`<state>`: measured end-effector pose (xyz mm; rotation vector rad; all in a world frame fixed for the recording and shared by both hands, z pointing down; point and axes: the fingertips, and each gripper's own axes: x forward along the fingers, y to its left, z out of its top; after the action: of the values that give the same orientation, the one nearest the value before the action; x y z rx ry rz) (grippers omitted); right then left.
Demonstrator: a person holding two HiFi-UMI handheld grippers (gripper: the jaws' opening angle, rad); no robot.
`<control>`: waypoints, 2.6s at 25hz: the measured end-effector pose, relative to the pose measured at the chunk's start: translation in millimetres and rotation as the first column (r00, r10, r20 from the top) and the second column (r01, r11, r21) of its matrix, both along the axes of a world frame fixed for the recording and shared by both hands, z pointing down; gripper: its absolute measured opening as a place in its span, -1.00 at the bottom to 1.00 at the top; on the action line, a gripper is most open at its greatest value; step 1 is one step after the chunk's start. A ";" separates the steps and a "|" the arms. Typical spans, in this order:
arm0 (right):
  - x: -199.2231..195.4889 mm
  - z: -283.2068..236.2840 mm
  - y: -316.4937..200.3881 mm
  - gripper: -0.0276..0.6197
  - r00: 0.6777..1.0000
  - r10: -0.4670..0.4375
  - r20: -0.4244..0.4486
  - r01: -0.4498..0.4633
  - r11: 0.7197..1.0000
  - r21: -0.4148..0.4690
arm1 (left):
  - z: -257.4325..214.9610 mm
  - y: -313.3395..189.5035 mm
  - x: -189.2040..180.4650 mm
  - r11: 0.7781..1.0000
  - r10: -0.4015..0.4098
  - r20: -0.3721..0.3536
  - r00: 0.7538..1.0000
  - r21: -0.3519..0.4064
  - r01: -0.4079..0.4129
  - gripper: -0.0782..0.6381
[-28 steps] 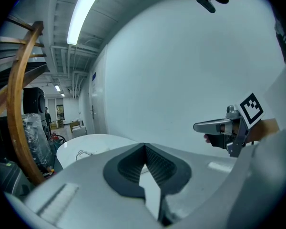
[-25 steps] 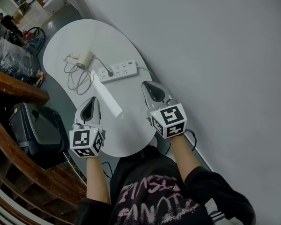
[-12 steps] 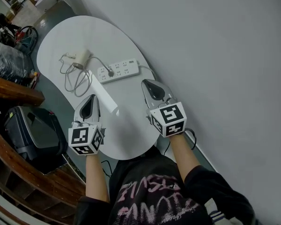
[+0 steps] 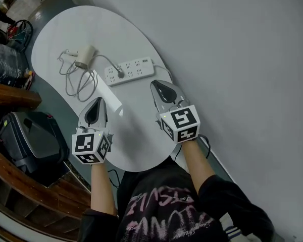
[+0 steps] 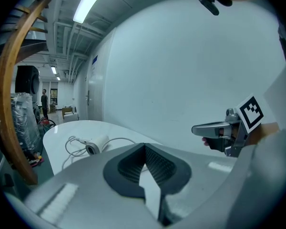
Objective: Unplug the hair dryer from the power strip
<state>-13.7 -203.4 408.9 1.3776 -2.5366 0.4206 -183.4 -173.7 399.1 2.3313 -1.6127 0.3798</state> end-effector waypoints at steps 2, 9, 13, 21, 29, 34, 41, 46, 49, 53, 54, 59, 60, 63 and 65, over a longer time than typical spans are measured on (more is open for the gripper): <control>-4.3 6.6 -6.1 -0.82 1.000 -0.002 -0.012 0.002 1.000 -0.011 | 5.3 -4.7 -1.8 1.000 0.004 -0.005 1.000 -0.008 -0.004 -0.78; -15.5 25.0 -23.5 -0.79 0.999 -0.001 -0.050 -0.001 0.999 -0.043 | 26.3 -17.7 -3.5 0.999 0.028 -0.024 0.999 -0.046 -0.029 -0.78; -18.0 37.7 -29.3 -0.77 0.998 0.005 -0.067 -0.009 0.998 -0.066 | 37.2 -22.7 -2.2 0.997 0.044 -0.035 0.998 -0.061 -0.046 -0.78; -24.6 63.9 -45.3 -0.73 0.996 0.024 -0.080 -0.033 0.993 -0.114 | 57.6 -29.3 -5.8 0.994 0.056 -0.049 0.997 -0.093 -0.060 -0.78; -33.2 96.5 -66.3 -0.69 0.991 0.029 -0.128 -0.050 0.985 -0.164 | 77.5 -33.0 -11.3 0.989 0.064 -0.058 0.996 -0.129 -0.071 -0.78; -38.3 114.7 -78.6 -0.66 0.985 0.018 -0.169 -0.051 0.980 -0.194 | 83.8 -39.6 -13.4 0.987 0.072 -0.054 0.996 -0.138 -0.079 -0.78; -44.8 134.9 -91.1 -0.60 0.970 0.003 -0.242 -0.063 0.968 -0.242 | 87.4 -47.1 -15.7 0.985 0.083 -0.046 0.996 -0.147 -0.089 -0.78; -47.6 147.4 -93.8 -0.57 0.957 -0.011 -0.289 -0.072 0.959 -0.275 | 89.0 -49.4 -20.7 0.985 0.079 -0.041 0.996 -0.152 -0.084 -0.78; -49.8 148.9 -93.9 -0.57 0.955 -0.006 -0.295 -0.082 0.956 -0.283 | 89.3 -51.4 -24.3 0.985 0.075 -0.038 0.996 -0.154 -0.080 -0.78; -50.4 150.1 -93.6 -0.57 0.952 0.003 -0.305 -0.092 0.956 -0.279 | 91.0 -55.9 -25.0 0.984 0.084 -0.033 0.996 -0.155 -0.088 -0.78; -50.7 150.5 -93.3 -0.57 0.951 0.000 -0.309 -0.091 0.956 -0.280 | 91.4 -57.0 -23.6 0.983 0.092 -0.029 0.995 -0.155 -0.095 -0.78; -51.4 151.1 -94.0 -0.57 0.947 -0.003 -0.320 -0.091 0.956 -0.278 | 97.0 -66.1 -12.7 0.974 0.155 0.014 0.988 -0.172 -0.151 -0.75; -51.4 151.3 -94.0 -0.57 0.947 -0.003 -0.321 -0.092 0.956 -0.279 | 98.7 -68.7 -10.1 0.971 0.173 0.028 0.984 -0.174 -0.166 -0.72; -50.9 151.8 -92.7 -0.57 0.946 -0.002 -0.324 -0.097 0.953 -0.287 | 100.3 -77.5 0.8 0.958 0.242 0.061 0.968 -0.171 -0.229 -0.63; -51.3 151.5 -93.0 -0.57 0.945 -0.001 -0.326 -0.099 0.952 -0.290 | 99.0 -84.4 9.6 0.947 0.287 0.065 0.956 -0.169 -0.273 -0.54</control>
<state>-65.0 -296.3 560.4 1.2759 -2.0778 0.5201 -173.8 -258.1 498.2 2.4521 -1.2340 0.6557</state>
